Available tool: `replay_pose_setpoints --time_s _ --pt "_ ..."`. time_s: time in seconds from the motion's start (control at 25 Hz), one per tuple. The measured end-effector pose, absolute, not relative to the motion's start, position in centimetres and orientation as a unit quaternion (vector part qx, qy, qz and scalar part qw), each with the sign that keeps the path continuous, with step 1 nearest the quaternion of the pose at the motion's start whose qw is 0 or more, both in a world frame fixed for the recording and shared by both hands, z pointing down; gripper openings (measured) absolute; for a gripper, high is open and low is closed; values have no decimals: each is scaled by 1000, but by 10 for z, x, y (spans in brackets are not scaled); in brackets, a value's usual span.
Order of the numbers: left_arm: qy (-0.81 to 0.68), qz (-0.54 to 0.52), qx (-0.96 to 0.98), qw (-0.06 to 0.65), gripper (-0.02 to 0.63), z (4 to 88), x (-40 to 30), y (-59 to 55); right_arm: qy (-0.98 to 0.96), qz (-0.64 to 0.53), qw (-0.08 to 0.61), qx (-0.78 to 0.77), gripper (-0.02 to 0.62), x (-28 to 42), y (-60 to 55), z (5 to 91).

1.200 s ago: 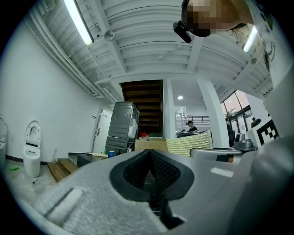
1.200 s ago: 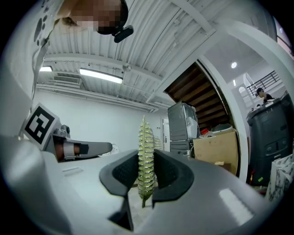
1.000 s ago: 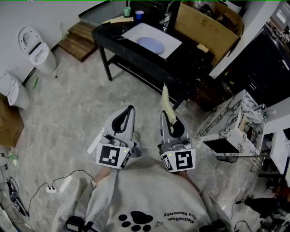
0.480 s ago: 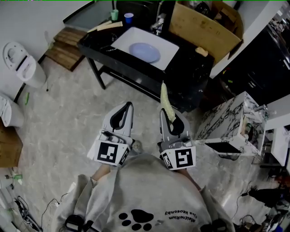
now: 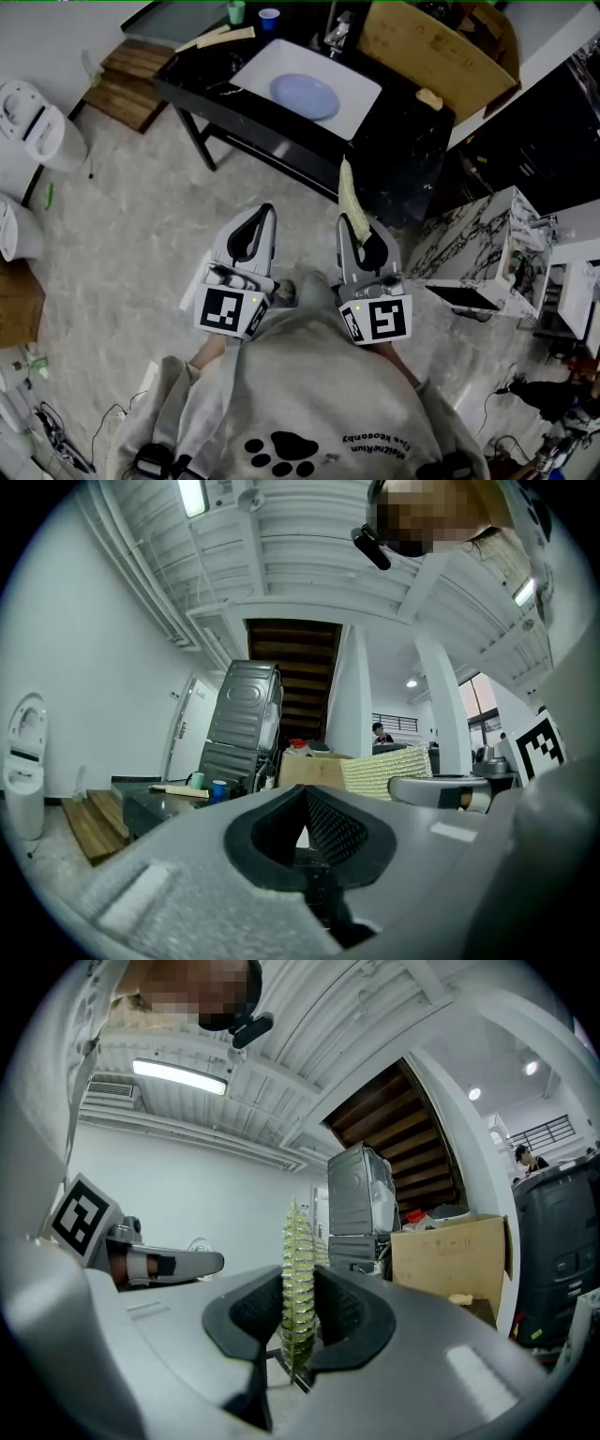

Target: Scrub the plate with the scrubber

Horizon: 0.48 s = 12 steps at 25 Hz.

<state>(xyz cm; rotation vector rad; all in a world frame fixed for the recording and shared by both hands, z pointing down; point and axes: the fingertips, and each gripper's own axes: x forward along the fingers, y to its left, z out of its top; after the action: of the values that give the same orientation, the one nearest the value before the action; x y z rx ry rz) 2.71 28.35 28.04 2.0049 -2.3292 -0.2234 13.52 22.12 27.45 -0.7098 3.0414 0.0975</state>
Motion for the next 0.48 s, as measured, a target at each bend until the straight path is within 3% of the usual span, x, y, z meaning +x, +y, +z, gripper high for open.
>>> replay_pose_setpoints --time_s 0.48 --pt "-780 -88 619 22 0 285 -19 284 982 48 16 -181 75 81 212 272"
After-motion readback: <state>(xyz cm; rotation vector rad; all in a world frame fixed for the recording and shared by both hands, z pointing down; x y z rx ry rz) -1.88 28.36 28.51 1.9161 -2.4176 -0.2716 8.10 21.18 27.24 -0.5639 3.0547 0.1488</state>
